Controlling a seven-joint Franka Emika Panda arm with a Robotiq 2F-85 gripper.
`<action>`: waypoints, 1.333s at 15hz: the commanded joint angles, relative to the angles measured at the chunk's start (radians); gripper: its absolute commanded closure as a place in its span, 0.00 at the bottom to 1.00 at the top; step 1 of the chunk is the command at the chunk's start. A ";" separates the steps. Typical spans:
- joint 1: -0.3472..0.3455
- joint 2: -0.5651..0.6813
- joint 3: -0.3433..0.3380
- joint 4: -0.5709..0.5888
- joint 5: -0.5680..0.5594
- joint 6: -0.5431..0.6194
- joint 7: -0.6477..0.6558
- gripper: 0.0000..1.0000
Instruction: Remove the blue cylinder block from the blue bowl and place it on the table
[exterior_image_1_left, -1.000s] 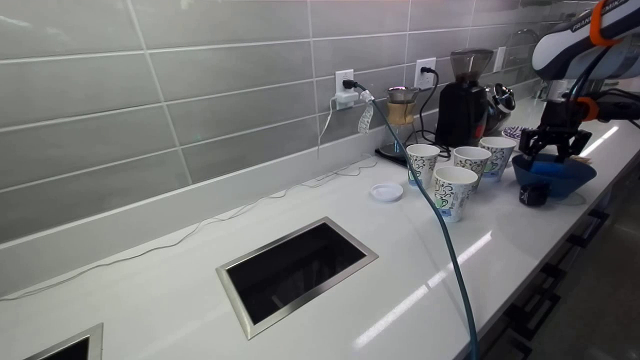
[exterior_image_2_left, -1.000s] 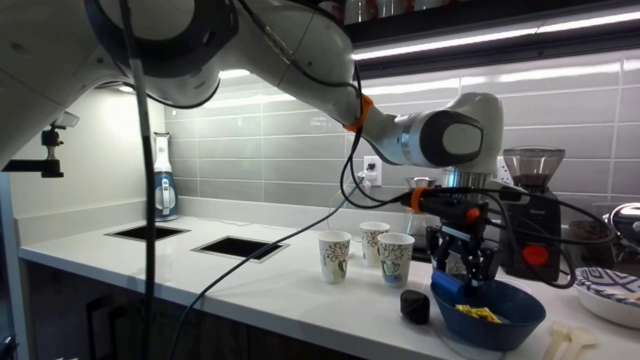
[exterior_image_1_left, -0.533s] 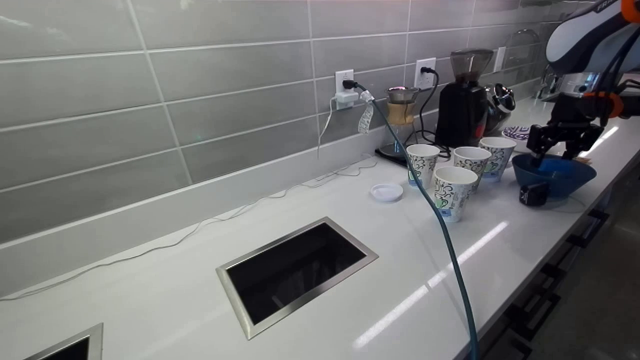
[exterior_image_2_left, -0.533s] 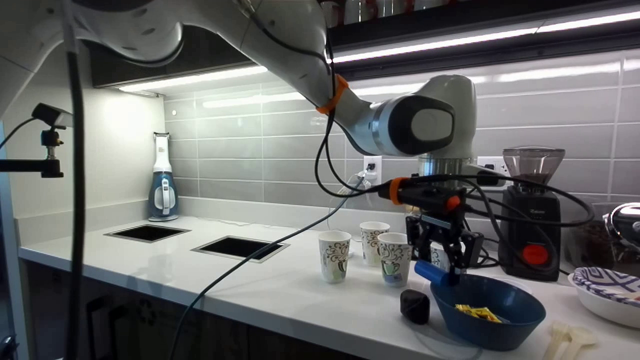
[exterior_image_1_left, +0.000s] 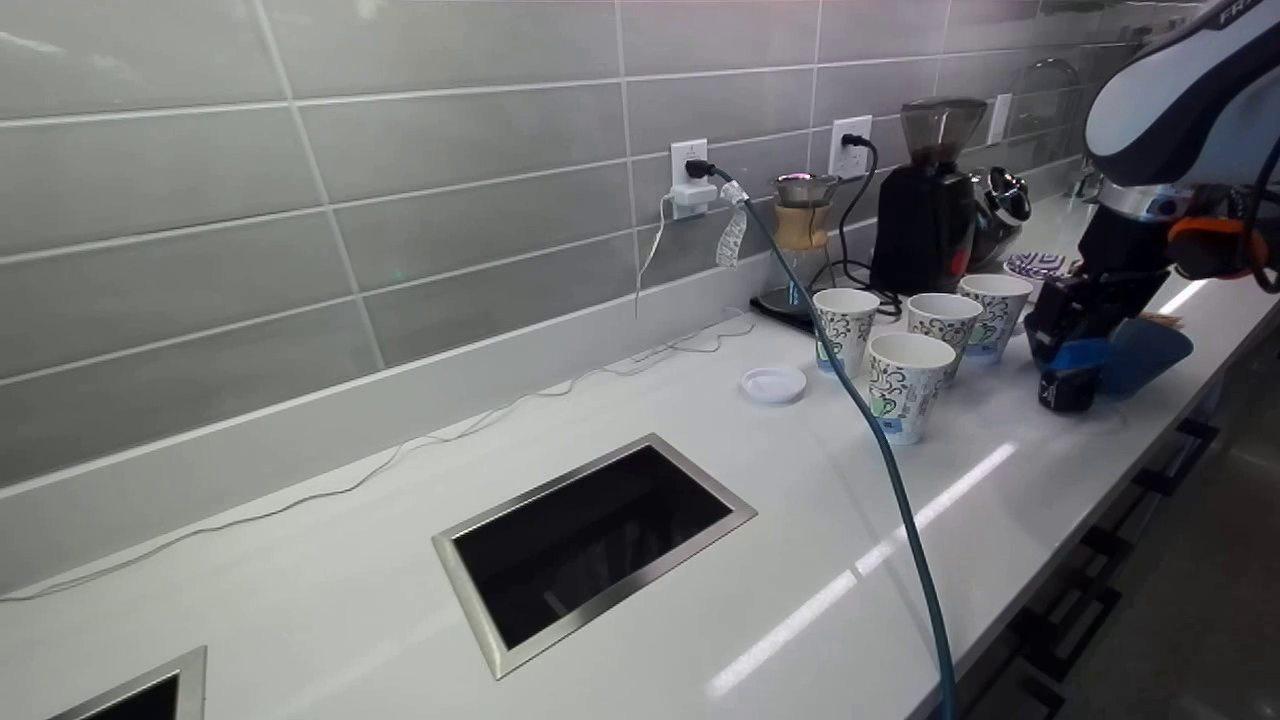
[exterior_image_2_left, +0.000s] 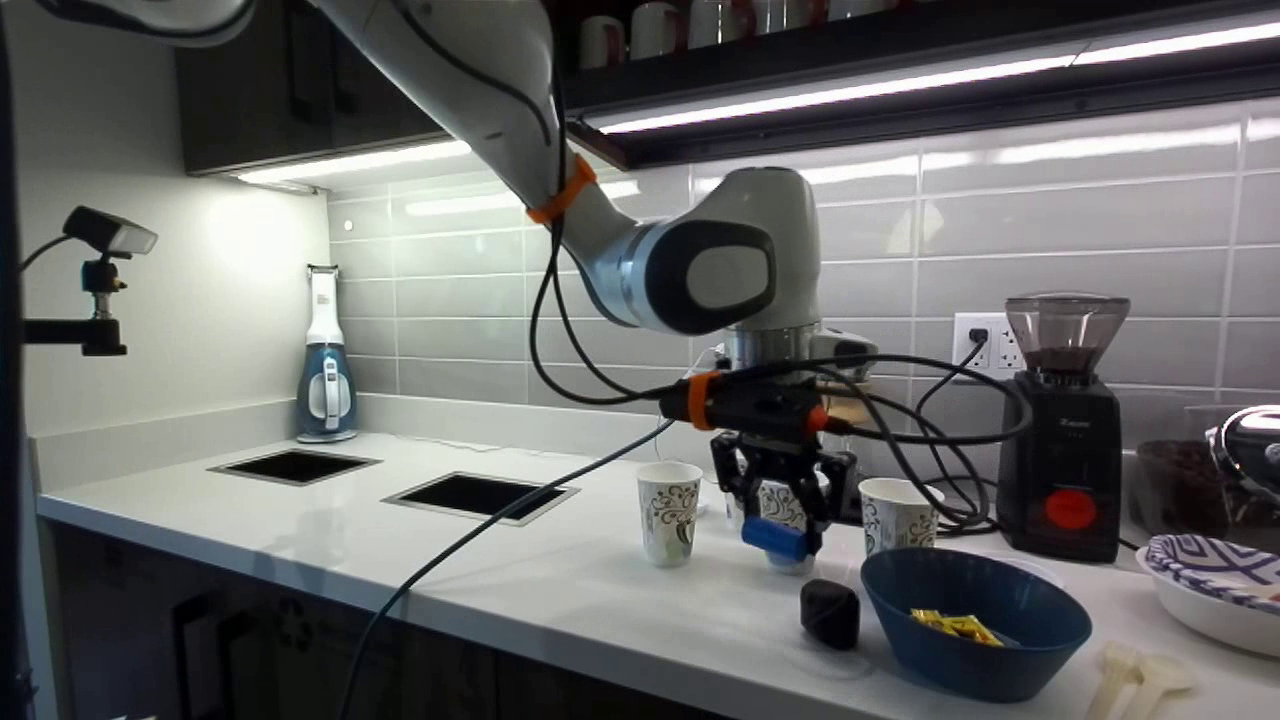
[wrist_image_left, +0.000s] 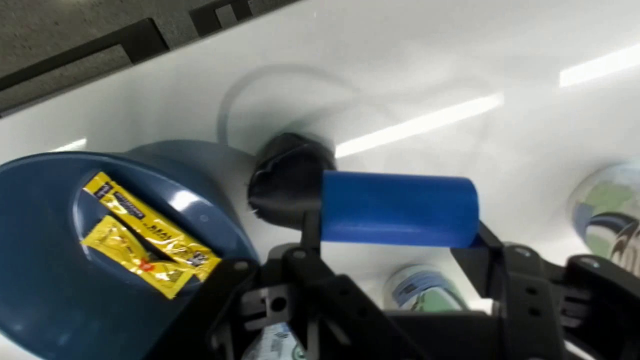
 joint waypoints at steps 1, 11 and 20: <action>0.005 -0.009 0.003 -0.021 0.001 0.006 -0.003 0.33; 0.058 0.010 0.004 -0.029 -0.126 0.065 -0.014 0.58; 0.085 0.104 0.021 0.023 -0.227 0.148 -0.080 0.58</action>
